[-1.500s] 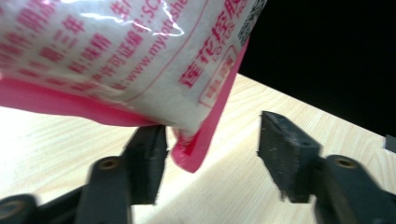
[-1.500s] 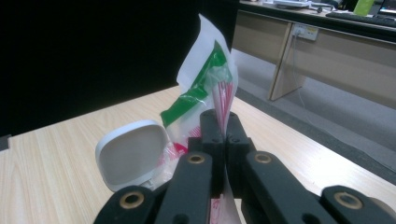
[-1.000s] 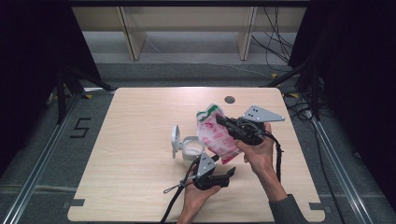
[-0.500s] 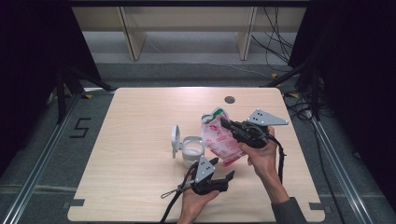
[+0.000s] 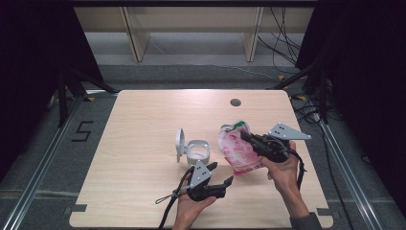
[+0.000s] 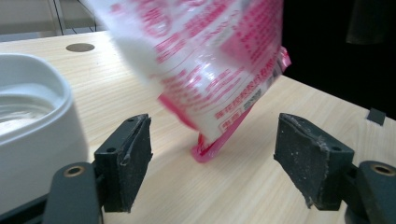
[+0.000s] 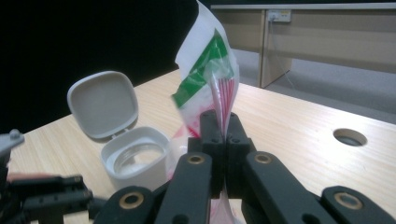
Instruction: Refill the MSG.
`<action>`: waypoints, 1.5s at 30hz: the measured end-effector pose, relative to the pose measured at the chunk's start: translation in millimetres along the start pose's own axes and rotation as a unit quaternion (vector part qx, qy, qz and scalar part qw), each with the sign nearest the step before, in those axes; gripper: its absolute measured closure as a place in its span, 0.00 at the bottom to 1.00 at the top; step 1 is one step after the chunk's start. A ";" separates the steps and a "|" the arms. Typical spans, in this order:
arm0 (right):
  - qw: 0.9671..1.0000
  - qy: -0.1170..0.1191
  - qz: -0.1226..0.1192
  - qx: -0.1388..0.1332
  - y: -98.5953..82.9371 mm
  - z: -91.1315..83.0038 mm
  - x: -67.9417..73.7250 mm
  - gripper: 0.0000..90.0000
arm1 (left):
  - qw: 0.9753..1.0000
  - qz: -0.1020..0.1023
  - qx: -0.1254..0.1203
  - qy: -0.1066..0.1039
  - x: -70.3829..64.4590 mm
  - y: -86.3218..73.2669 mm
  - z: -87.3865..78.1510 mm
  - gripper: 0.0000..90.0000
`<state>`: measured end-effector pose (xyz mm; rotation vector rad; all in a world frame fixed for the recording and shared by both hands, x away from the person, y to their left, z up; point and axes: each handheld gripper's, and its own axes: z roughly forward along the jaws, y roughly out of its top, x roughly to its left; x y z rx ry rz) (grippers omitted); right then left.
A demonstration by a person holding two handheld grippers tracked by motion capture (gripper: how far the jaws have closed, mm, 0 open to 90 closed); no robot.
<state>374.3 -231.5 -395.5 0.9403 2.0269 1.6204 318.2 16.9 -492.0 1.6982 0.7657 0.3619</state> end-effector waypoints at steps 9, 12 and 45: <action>0.999 -0.032 0.023 -0.001 -16.6 -32.2 -8.4 1.00 | 1.000 0.003 -0.001 -0.005 3.7 -1.3 -12.7 0.29; 0.999 -0.035 0.022 -0.006 -20.2 -35.6 -10.8 1.00 | 1.000 0.004 0.002 -0.005 3.8 -2.2 -13.8 0.29; 0.988 -0.116 0.077 0.063 -69.5 -36.3 -58.3 0.99 | 1.000 0.003 0.004 -0.008 5.8 -2.5 -11.4 0.29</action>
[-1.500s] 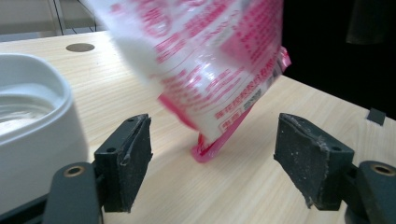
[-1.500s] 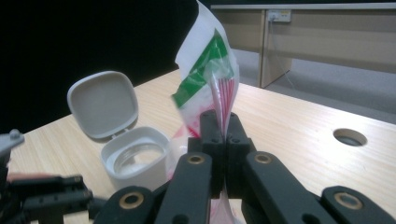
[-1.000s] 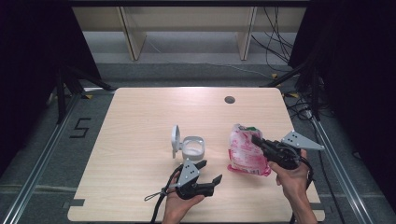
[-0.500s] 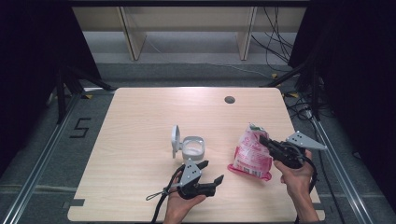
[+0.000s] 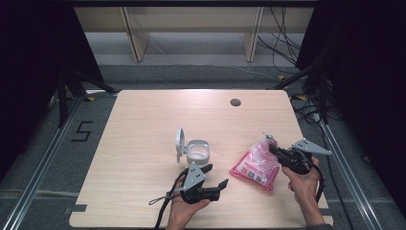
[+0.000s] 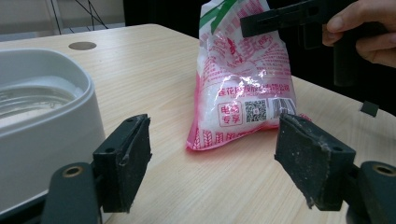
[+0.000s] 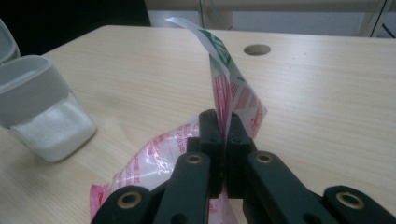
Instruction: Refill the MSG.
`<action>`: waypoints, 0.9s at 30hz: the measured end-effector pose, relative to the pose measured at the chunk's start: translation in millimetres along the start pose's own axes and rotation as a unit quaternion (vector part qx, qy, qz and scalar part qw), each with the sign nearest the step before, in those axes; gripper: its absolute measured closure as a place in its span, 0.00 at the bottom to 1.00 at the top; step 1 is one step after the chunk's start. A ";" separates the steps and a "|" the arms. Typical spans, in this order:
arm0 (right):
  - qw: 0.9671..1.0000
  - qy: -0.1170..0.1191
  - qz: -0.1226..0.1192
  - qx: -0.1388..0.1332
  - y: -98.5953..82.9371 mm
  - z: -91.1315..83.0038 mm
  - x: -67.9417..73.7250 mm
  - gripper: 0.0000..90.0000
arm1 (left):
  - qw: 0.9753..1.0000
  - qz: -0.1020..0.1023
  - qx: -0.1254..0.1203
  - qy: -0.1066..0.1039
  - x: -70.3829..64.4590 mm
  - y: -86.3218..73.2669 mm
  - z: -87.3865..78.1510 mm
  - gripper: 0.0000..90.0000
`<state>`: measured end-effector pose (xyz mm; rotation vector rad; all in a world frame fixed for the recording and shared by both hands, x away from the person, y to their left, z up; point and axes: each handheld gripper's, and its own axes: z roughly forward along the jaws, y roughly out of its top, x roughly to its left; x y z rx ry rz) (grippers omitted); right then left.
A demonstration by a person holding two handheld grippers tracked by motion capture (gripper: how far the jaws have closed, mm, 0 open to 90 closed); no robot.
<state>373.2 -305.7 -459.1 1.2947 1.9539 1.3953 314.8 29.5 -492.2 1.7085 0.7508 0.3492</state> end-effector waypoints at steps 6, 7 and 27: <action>1.000 -0.010 -0.003 0.010 -3.9 0.2 -5.3 0.98 | 1.000 0.000 0.003 0.007 0.8 -0.1 -3.4 0.29; 1.000 -0.016 0.005 0.013 -5.4 0.8 -5.1 0.98 | 1.000 0.002 0.003 0.005 1.0 -0.4 -3.8 0.29; 0.998 -0.057 0.031 0.024 -14.5 1.4 -12.6 0.71 | 1.000 -0.004 0.000 0.011 7.2 -0.3 -14.8 0.28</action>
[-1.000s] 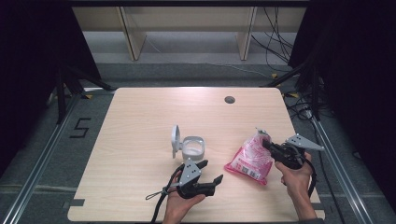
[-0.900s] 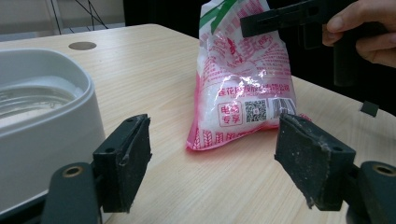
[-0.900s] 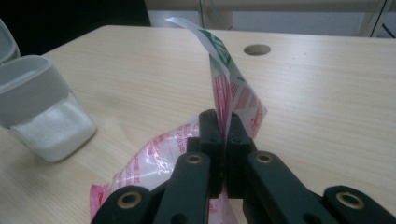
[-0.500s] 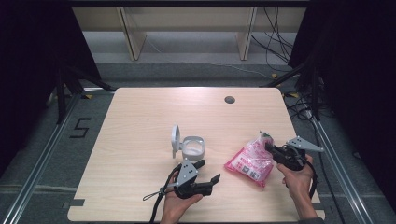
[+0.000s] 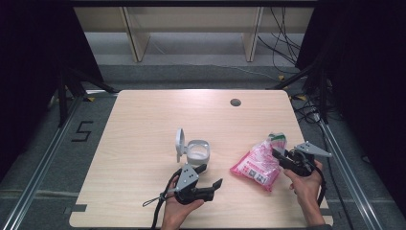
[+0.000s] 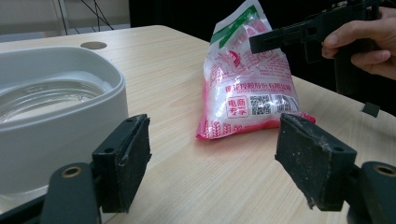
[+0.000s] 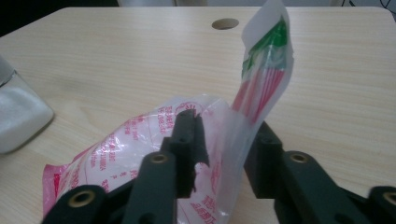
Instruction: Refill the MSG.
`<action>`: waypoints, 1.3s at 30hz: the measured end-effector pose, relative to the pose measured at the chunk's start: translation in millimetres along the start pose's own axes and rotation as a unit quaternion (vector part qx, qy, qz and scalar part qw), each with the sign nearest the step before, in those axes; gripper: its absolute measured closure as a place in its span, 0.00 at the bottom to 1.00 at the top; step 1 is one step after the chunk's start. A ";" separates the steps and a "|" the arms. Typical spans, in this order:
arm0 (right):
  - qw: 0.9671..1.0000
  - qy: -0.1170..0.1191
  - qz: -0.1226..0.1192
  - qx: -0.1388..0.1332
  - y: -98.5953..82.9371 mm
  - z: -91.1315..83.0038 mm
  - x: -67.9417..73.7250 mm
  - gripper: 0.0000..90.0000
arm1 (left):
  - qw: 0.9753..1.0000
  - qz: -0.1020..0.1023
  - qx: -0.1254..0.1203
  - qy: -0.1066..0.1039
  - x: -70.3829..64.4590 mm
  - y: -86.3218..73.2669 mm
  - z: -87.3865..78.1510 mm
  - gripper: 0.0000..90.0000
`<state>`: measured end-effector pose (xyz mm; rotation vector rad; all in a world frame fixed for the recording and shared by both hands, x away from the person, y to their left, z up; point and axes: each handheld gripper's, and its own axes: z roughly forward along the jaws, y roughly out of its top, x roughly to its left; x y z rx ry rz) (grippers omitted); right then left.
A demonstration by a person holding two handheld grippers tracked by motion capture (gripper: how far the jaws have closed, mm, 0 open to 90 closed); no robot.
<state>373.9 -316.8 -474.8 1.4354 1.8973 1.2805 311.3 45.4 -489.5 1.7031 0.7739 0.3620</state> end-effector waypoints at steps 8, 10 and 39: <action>0.999 -0.034 -0.011 -0.014 -2.1 -12.6 -2.6 0.59 | 1.000 0.003 -0.003 0.015 4.6 0.9 -6.5 0.29; 0.999 -0.040 -0.005 -0.017 -3.5 -17.2 -2.8 0.55 | 1.000 0.003 -0.005 0.017 5.3 1.1 -8.5 0.29; 0.999 0.033 -0.002 -0.033 -12.9 -29.3 45.8 0.43 | 0.999 -0.001 0.000 0.039 26.7 12.5 -38.0 0.32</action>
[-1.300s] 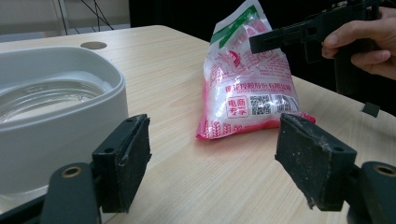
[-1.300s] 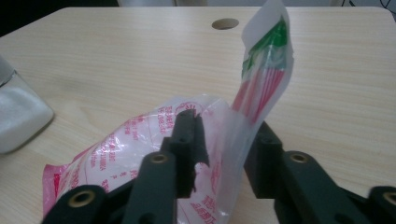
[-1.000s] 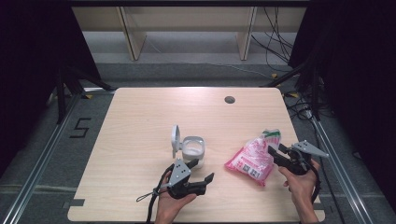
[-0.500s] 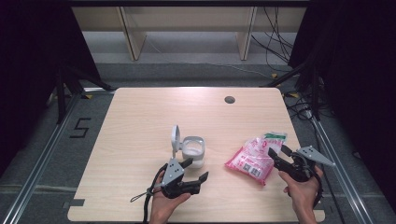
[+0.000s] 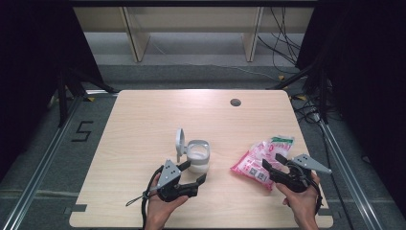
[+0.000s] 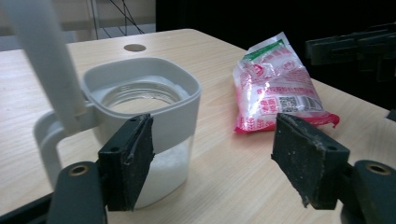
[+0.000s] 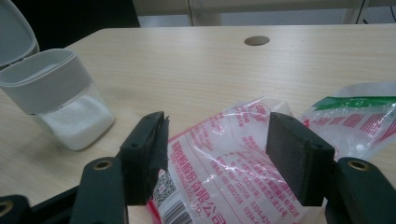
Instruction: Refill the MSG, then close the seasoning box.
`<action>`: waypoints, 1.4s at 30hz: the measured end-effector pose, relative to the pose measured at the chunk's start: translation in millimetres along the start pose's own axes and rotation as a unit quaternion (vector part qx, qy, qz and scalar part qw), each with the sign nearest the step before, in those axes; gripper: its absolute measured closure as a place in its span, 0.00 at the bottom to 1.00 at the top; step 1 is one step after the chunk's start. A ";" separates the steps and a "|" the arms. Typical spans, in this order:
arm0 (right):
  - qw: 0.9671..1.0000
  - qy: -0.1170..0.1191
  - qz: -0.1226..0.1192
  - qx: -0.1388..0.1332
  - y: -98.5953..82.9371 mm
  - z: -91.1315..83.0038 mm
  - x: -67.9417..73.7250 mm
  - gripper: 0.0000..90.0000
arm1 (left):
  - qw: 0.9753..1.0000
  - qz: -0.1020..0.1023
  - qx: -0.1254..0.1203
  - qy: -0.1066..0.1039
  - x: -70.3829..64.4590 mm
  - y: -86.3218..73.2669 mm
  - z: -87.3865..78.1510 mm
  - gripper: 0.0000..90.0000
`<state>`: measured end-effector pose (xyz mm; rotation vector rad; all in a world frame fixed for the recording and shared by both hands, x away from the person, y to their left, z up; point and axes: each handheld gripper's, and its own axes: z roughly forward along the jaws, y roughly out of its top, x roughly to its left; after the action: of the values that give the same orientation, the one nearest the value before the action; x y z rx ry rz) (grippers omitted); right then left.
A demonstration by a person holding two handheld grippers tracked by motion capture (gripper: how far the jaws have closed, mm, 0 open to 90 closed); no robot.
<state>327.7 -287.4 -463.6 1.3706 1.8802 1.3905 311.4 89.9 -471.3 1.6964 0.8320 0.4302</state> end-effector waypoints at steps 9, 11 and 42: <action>1.000 0.008 -0.016 -0.004 -2.0 0.1 1.5 0.44 | 1.000 0.001 0.010 0.015 7.8 1.4 -11.4 0.32; 1.000 0.005 -0.014 -0.003 -2.6 0.8 2.5 0.44 | 1.000 0.003 0.011 0.016 8.9 1.7 -14.0 0.33; 1.000 0.017 -0.018 0.007 -6.9 -1.1 11.0 0.45 | 0.998 -0.005 0.008 0.057 29.5 -5.0 -36.7 0.47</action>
<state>319.0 -278.4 -467.1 1.3204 1.9296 1.3943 305.6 136.9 -469.3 1.6944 0.9296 0.5190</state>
